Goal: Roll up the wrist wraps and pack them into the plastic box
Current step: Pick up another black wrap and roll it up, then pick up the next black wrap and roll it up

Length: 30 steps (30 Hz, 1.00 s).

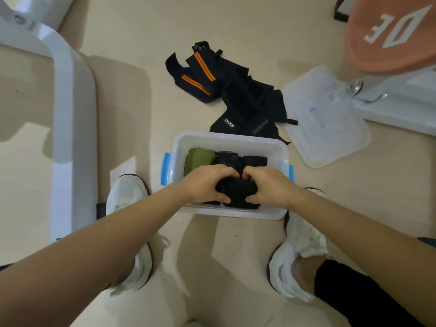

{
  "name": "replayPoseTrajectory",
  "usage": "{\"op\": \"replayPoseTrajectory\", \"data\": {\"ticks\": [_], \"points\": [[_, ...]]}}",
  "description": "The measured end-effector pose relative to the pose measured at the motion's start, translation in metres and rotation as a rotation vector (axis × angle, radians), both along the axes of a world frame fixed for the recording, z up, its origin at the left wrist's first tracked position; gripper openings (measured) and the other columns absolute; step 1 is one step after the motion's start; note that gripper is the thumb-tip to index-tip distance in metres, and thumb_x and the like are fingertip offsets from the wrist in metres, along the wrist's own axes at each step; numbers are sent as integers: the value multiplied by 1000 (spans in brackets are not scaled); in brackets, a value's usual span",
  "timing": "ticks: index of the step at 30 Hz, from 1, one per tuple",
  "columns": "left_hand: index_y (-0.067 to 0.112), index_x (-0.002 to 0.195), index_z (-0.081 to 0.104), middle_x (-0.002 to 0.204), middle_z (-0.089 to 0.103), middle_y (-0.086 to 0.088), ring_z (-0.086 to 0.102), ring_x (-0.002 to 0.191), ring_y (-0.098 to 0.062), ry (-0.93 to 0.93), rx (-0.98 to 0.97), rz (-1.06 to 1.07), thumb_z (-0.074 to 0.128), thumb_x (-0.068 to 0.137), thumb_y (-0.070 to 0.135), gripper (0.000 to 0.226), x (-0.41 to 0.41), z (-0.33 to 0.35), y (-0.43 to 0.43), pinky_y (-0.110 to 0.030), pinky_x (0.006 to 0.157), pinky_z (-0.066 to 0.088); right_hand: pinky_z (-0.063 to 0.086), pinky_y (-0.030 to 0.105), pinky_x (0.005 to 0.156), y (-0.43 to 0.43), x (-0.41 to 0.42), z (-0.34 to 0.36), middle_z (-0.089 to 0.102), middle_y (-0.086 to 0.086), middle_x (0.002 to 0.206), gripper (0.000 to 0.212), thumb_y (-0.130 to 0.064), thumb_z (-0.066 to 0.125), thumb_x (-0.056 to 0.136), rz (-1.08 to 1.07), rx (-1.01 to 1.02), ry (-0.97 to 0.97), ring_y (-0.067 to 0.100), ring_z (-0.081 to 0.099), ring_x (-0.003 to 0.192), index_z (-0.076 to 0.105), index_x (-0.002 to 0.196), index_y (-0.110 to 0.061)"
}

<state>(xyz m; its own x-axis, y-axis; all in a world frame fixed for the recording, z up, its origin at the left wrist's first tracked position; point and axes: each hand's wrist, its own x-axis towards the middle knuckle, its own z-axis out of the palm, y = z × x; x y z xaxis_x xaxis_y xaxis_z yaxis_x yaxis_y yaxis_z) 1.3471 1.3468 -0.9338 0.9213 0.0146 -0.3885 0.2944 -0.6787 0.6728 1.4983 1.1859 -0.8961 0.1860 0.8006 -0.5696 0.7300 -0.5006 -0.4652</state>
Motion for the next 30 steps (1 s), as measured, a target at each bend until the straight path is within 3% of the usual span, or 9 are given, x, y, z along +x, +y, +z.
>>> {"op": "replayPoseTrajectory", "data": {"ticks": [4,7,11,14,16,20,24,30], "points": [[25,119,68,118,67,4,58,113,-20,132,203,-111,80,84,29,37,-6,-5,9,-41,90,52,57,34,86,0,-3,-5,66,1,109,44,-27,82,83,72,-53,-123,19,64,97,57,119,-19],[25,113,69,112,68,4,61,107,-20,145,243,-82,79,84,27,30,-4,-2,5,-37,84,53,58,39,87,0,-14,-13,69,3,109,41,-30,81,84,108,-44,-171,22,66,98,60,117,-18],[23,133,62,123,69,0,62,113,-22,89,121,57,81,83,29,54,-10,-3,3,-35,93,51,58,39,86,0,-17,-16,69,1,107,41,-34,81,83,106,-25,-187,21,66,98,62,117,-21],[33,155,41,141,52,0,48,123,-27,139,156,-18,73,90,43,73,-10,-7,-1,-40,107,42,57,38,88,-2,-14,-15,69,0,110,44,-34,82,81,85,-47,-133,19,66,99,62,119,-24],[38,158,31,139,43,0,39,124,-27,223,247,-111,68,91,51,77,-6,-12,-2,-43,108,41,57,38,89,-4,-16,-15,69,-2,111,51,-35,81,82,77,-70,-83,18,66,101,61,127,-23],[40,159,27,138,38,0,34,126,-24,262,228,-119,69,89,57,84,-4,-15,0,-44,110,39,57,35,90,-5,-16,-21,69,-5,115,49,-41,76,87,69,-87,-21,12,65,103,63,133,-27],[39,158,32,138,42,1,35,126,-22,221,160,-58,73,87,53,83,-11,-18,0,-43,111,37,56,37,90,8,-11,-30,67,-5,115,48,-41,75,87,87,-150,-12,13,62,103,64,133,-31],[41,146,51,131,51,6,38,123,-21,164,56,96,74,88,50,63,-14,-17,-7,-44,107,35,53,37,91,9,-22,-33,66,-6,111,42,-45,72,88,78,-128,-150,17,62,105,65,128,-35]]}}
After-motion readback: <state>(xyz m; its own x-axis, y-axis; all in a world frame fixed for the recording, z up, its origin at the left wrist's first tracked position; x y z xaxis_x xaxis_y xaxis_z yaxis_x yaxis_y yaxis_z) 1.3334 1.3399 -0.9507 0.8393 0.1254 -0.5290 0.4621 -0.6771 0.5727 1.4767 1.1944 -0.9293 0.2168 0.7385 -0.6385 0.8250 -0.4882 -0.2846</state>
